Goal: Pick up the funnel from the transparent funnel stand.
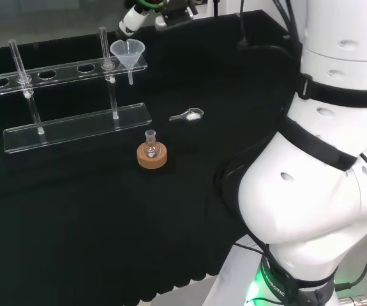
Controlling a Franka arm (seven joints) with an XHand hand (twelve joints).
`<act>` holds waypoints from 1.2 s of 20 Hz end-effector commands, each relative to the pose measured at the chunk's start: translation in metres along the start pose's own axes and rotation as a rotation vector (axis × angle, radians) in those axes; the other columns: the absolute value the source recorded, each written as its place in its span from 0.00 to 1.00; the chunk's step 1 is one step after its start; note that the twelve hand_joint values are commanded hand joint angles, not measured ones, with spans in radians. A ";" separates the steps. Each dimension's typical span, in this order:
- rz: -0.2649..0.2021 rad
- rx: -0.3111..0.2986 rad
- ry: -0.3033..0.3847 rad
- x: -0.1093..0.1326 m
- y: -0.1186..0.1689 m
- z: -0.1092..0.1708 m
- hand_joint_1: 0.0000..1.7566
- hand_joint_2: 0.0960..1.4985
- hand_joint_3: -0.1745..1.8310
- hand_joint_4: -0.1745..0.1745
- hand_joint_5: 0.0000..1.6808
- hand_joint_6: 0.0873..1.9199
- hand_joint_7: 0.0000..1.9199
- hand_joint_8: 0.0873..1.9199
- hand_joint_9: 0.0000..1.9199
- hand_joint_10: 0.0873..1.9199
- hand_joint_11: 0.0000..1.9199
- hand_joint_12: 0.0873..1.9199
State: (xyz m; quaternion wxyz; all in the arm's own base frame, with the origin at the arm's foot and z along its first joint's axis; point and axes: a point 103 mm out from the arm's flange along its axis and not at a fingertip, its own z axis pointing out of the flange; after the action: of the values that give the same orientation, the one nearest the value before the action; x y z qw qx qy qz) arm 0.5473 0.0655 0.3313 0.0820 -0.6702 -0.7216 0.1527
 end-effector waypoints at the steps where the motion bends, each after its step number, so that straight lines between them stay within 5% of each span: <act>1: -0.020 0.024 -0.036 0.010 0.008 0.008 0.30 0.51 0.21 0.61 0.07 0.00 0.00 0.20 0.10 0.34 0.09 0.74; 24: 0.014 0.133 -0.085 0.025 0.043 0.035 0.35 0.45 0.22 0.60 0.04 0.00 0.00 0.16 0.10 0.37 0.18 0.73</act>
State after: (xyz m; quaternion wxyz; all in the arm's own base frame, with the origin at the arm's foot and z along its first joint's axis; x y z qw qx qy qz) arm 0.5741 0.0915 0.2873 0.0909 -0.6608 -0.7123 0.2184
